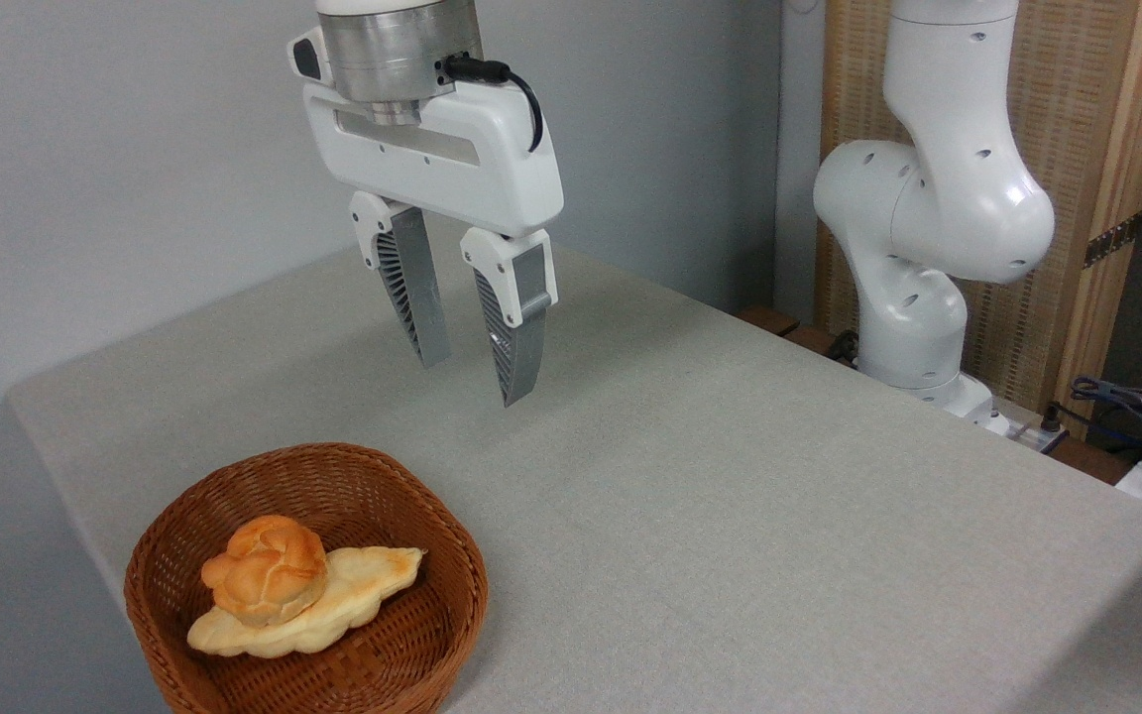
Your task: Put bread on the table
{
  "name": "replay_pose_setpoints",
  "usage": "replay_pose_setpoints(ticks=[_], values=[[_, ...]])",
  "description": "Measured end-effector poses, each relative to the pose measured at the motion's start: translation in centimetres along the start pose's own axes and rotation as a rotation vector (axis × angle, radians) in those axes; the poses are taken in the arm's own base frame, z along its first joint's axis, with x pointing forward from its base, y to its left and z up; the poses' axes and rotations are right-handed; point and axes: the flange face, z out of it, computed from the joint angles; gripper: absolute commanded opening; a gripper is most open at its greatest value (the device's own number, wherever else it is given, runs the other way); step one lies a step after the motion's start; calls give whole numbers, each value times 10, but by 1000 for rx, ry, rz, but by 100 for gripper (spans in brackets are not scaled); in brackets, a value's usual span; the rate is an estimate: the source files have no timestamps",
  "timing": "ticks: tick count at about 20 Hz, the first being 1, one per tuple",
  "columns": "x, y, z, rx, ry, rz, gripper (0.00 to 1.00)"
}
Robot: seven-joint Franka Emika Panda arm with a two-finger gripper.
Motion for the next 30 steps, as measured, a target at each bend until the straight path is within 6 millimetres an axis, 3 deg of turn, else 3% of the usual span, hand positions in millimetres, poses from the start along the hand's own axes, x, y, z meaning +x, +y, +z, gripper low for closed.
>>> replay_pose_setpoints(ticks=[18, 30], values=[[8, 14, 2, -81, 32, 8, 100], [11, 9, 7, -76, 49, 0, 100]])
